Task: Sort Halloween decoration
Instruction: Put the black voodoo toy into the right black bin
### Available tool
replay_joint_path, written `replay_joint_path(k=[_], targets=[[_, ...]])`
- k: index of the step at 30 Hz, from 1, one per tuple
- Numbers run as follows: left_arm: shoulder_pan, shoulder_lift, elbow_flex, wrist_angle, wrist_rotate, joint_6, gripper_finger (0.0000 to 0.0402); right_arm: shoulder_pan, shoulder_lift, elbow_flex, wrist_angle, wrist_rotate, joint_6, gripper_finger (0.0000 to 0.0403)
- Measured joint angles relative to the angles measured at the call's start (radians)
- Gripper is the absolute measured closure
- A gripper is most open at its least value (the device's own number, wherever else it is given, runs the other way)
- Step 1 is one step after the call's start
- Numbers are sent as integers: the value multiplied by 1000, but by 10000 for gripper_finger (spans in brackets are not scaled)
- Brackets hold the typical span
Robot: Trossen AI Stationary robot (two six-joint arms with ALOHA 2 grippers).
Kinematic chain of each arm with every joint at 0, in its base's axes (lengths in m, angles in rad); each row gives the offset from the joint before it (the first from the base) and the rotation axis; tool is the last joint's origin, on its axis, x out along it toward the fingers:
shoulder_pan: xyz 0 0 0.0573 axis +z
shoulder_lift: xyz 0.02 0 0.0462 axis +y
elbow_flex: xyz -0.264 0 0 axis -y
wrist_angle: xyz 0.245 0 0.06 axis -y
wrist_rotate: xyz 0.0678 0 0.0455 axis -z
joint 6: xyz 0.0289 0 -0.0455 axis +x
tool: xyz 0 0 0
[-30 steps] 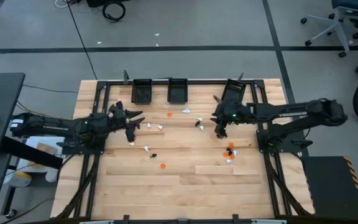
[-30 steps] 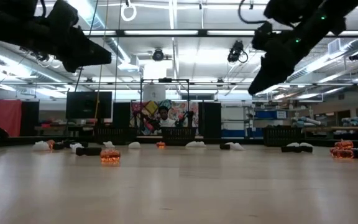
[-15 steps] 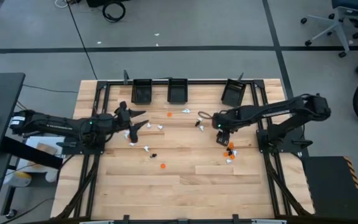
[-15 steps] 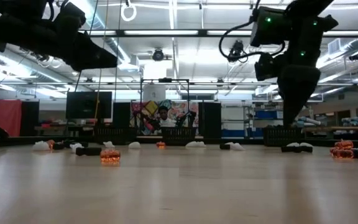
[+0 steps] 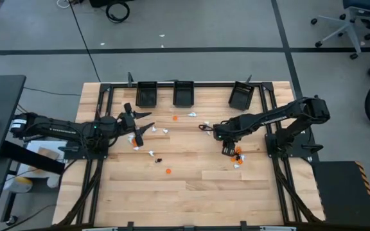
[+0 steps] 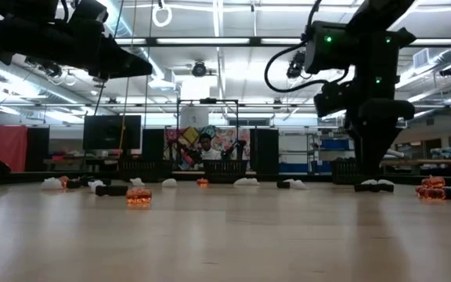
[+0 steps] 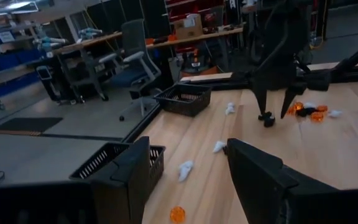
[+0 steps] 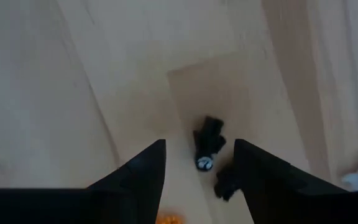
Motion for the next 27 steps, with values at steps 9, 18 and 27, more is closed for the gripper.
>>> replay_joint_path(k=[9, 18, 27], targets=[[0, 0, 0, 11, 0, 26, 208, -5, 112, 5, 43, 0, -82, 211], [0, 0, 0, 10, 0, 27, 207, -19, 103, 1, 36, -51, -88, 308], [0, 0, 0, 10, 0, 27, 207, -29, 103, 17, -11, -58, -108, 369]])
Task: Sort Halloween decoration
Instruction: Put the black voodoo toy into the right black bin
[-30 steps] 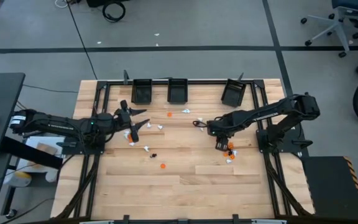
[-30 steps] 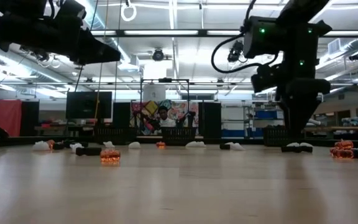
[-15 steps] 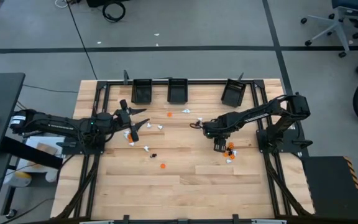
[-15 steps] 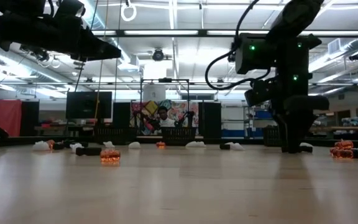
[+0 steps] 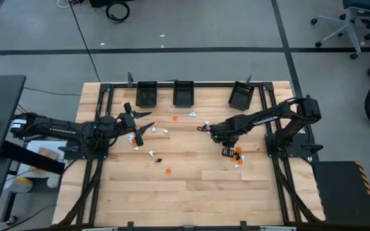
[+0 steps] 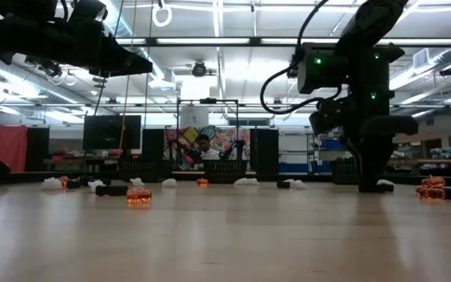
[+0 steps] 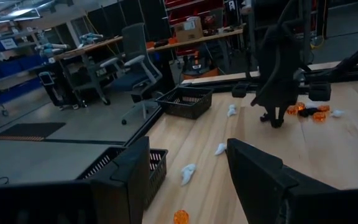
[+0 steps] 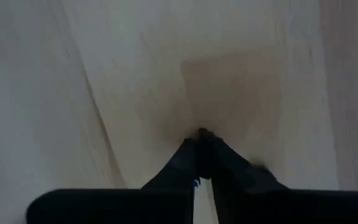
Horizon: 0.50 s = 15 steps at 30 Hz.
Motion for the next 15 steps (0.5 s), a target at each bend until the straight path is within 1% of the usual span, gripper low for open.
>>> replay_joint_path(k=[2, 5, 10, 13, 15], targets=[[0, 0, 0, 0, 0, 0, 207, 0, 2, 22, -51, 17, -4, 364], [0, 0, 0, 0, 0, 0, 207, -1, -1, 60, -45, 21, -16, 362], [0, 0, 0, -1, 0, 0, 207, -5, 0, 105, -91, 32, -46, 361], [0, 0, 0, -1, 0, 0, 207, -14, 0, 148, -174, 97, -62, 361], [0, 0, 0, -1, 0, 0, 207, -26, -9, 180, -211, 160, -71, 361]])
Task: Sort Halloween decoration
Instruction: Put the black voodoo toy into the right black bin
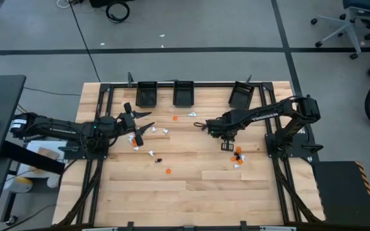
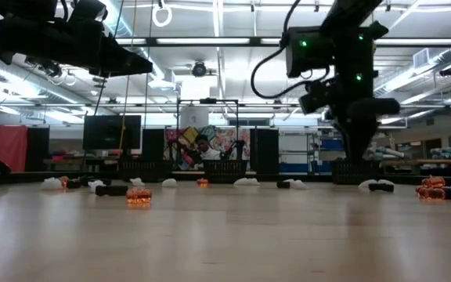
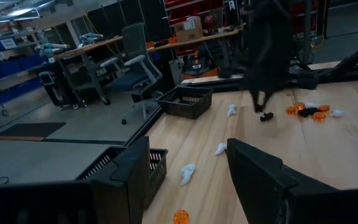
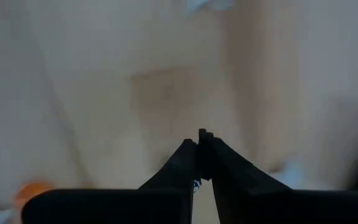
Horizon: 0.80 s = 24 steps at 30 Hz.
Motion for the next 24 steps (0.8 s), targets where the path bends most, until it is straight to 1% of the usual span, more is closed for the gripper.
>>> replay_joint_path(k=[3, 6, 9, 12, 16, 21, 24], targets=[[0, 0, 0, 0, 0, 0, 207, -39, -41, 11, -37, 102, -15, 360], [0, 0, 0, -1, 0, 0, 207, -104, -100, 7, -34, 182, -22, 360], [0, 0, 0, 0, 0, 0, 207, -186, -146, -1, -31, 221, -33, 360], [0, 0, 0, 0, 0, -3, 207, -278, -168, -1, -6, 222, -32, 360], [0, 0, 0, 0, 0, -9, 207, -407, -161, -1, 68, 208, -28, 359], [0, 0, 0, 0, 0, -10, 207, -563, -102, -1, 89, 176, -25, 359], [0, 0, 0, 0, 0, -8, 207, -643, -67, -1, 104, 124, -14, 359]])
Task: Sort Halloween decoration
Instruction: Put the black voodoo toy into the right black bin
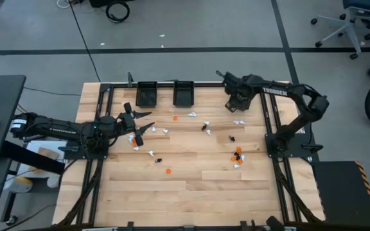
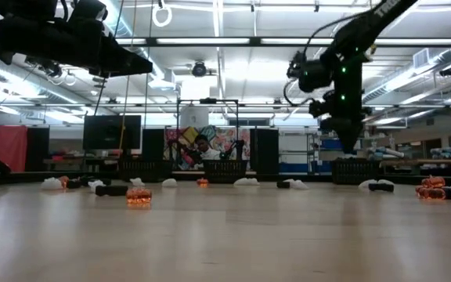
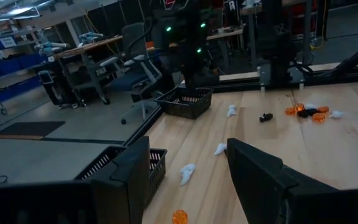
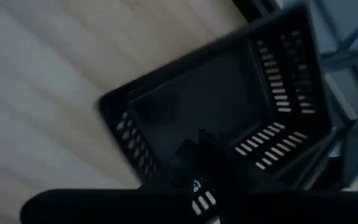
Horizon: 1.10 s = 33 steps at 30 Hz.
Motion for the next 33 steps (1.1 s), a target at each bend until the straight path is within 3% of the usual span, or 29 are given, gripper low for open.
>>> replay_joint_path(k=[16, 26, 33], targets=[[0, 0, 0, 16, 0, 8, 207, -194, 163, 0, 161, 7, -27, 354], [0, 0, 0, 16, 0, 24, 207, -196, 180, 1, 204, -100, -163, 266], [0, 0, 0, 16, 0, 27, 207, -160, 180, 2, 217, -181, -325, 235]])
